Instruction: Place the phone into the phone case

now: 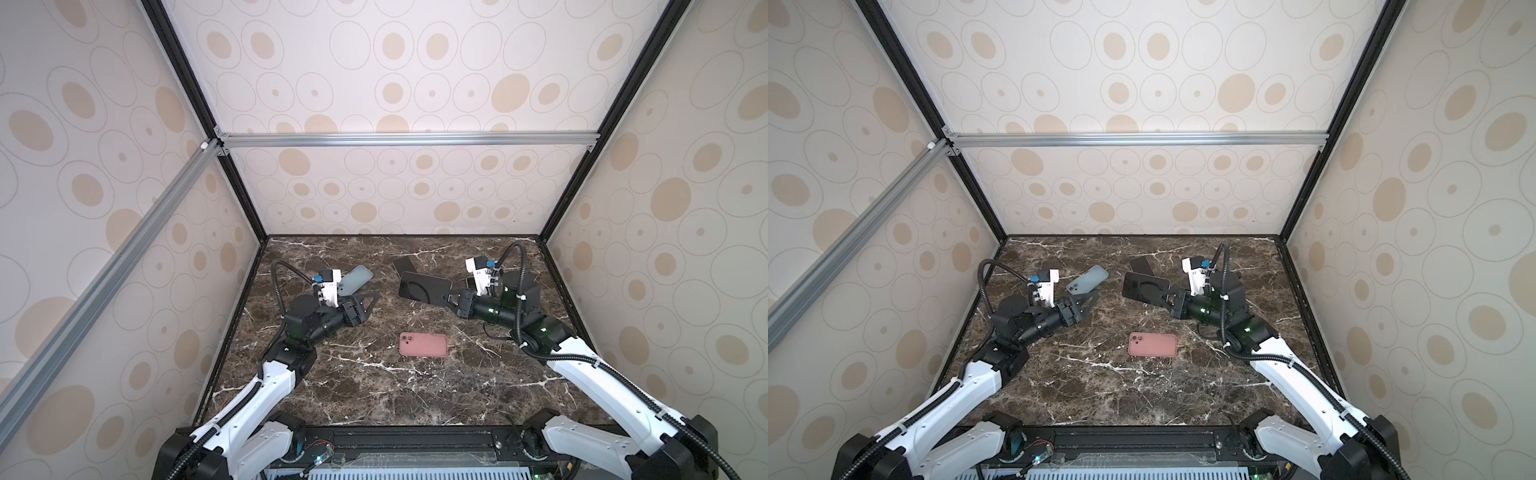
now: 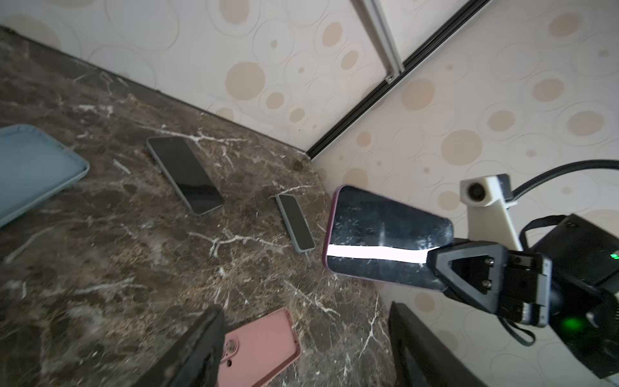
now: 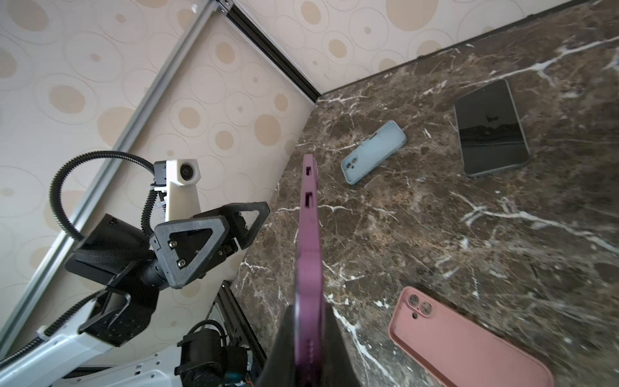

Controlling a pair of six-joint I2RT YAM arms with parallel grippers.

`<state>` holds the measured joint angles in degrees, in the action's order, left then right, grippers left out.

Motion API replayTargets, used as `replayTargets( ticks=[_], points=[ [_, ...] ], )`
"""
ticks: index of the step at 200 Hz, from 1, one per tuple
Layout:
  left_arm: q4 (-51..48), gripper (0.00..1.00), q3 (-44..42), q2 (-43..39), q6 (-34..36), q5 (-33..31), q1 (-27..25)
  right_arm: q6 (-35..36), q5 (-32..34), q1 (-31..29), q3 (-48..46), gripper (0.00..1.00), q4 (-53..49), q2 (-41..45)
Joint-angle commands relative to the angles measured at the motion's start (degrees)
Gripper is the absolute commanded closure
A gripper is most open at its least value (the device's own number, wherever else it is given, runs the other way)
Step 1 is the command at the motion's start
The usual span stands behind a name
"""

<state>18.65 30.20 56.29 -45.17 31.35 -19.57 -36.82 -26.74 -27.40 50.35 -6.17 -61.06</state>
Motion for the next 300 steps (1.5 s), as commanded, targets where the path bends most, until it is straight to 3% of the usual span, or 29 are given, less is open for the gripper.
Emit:
replayTargets(
  ticks=[1, 54, 85, 131, 223, 300],
  points=[
    [-6.68, 0.22, 0.40, 0.69, 3.70, -0.23, 0.35, 4.55, 1.60, 0.82, 4.08, 1.00, -8.21, -1.09],
    [-11.19, 0.21, 1.31, 3.85, 5.95, -1.06, -0.76, 6.85, 1.06, 2.53, 6.42, 1.00, -18.01, -5.17],
    [-15.86, 0.21, 2.20, 5.22, 7.39, -6.20, -2.19, 7.03, -1.15, 3.55, 4.67, 1.00, -20.53, -6.95],
    [-16.45, 0.21, 1.52, 7.22, 7.57, -8.72, -4.61, 7.46, -4.55, 4.41, 2.66, 1.00, -22.38, -9.54],
    [-7.04, 0.29, 0.93, 16.92, 4.26, -9.57, -12.16, 8.85, -9.29, 4.98, 0.66, 1.00, -20.68, -16.43],
    [-0.40, 0.39, 0.72, 23.77, 2.86, -7.36, -15.12, 7.37, -11.22, 5.28, -0.77, 1.00, -17.05, -20.14]
  ],
)
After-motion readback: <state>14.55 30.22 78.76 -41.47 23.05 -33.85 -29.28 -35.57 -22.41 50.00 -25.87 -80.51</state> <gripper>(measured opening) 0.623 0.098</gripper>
